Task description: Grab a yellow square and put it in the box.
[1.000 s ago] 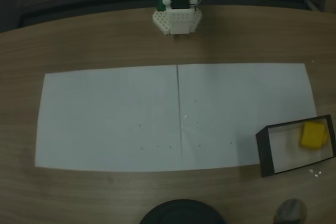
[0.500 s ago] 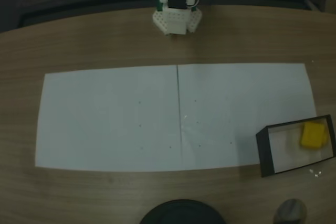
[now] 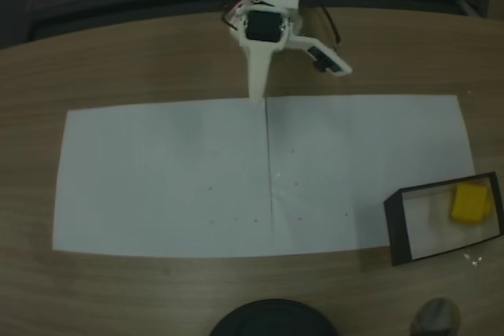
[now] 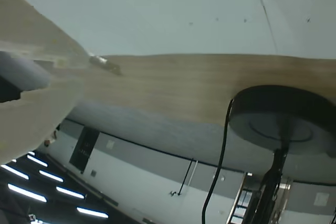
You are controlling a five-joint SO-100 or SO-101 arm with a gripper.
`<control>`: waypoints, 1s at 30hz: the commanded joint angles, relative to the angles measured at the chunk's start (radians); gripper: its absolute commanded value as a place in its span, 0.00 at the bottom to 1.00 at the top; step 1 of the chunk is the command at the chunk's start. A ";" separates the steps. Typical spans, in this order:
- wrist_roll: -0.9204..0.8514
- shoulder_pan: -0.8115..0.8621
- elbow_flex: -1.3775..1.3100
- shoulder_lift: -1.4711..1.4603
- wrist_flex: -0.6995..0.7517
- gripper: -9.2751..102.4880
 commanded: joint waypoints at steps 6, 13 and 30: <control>0.129 -0.066 0.066 0.021 0.044 0.08; 0.129 -0.098 0.124 0.023 0.193 0.08; 0.133 -0.092 0.083 0.021 0.356 0.08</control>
